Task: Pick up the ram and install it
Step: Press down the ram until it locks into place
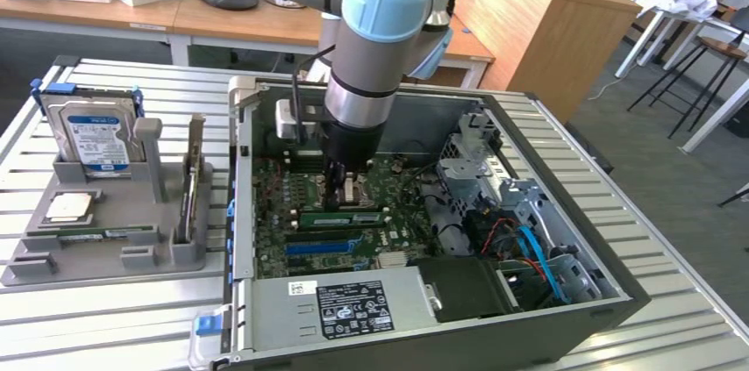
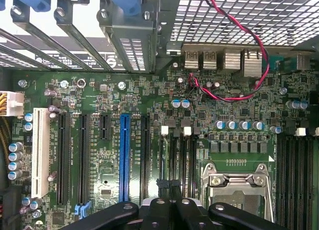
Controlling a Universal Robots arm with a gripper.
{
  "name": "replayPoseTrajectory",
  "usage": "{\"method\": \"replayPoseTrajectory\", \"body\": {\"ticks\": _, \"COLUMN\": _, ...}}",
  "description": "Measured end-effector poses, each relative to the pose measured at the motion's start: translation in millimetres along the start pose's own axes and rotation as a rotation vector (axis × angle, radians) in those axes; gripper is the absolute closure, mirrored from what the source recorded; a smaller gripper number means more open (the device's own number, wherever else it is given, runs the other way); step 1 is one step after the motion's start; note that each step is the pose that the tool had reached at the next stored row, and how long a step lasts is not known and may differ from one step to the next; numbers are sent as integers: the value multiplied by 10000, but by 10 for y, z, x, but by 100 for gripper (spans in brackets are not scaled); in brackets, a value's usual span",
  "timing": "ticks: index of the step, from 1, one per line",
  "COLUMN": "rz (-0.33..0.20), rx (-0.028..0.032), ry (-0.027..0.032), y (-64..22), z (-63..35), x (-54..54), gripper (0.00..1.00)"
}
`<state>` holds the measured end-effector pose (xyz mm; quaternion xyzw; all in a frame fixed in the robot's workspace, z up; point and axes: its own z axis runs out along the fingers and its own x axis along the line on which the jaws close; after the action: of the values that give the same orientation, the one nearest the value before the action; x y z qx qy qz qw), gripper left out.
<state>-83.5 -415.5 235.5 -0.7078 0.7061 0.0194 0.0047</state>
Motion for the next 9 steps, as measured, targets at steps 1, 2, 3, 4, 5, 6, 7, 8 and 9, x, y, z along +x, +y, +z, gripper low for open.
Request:
{"method": "replayPoseTrajectory", "body": {"ticks": 1, "rz": 0, "rx": 0, "ry": 0, "y": 0, "z": 3, "x": 1, "gripper": 90}}
{"method": "replayPoseTrajectory", "body": {"ticks": 2, "rz": 0, "rx": 1, "ry": -1, "y": 0, "z": 9, "x": 1, "gripper": 90}}
{"method": "replayPoseTrajectory", "body": {"ticks": 3, "rz": 0, "rx": 0, "ry": 0, "y": 0, "z": 16, "x": 1, "gripper": 90}}
{"method": "replayPoseTrajectory", "body": {"ticks": 4, "rz": 0, "rx": 0, "ry": 1, "y": 0, "z": 24, "x": 1, "gripper": 90}}
{"method": "replayPoseTrajectory", "body": {"ticks": 5, "rz": 0, "rx": 0, "ry": 0, "y": 0, "z": 28, "x": 2, "gripper": 90}}
{"method": "replayPoseTrajectory", "body": {"ticks": 6, "rz": 0, "rx": -1, "ry": 1, "y": 0, "z": 27, "x": 2, "gripper": 90}}
{"method": "replayPoseTrajectory", "body": {"ticks": 7, "rz": 0, "rx": -1, "ry": 1, "y": 0, "z": 27, "x": 2, "gripper": 90}}
{"method": "replayPoseTrajectory", "body": {"ticks": 8, "rz": 0, "rx": 0, "ry": 1, "y": 0, "z": 28, "x": 1, "gripper": 90}}
{"method": "replayPoseTrajectory", "body": {"ticks": 9, "rz": 0, "rx": 0, "ry": 0, "y": 0, "z": 28, "x": 1, "gripper": 90}}
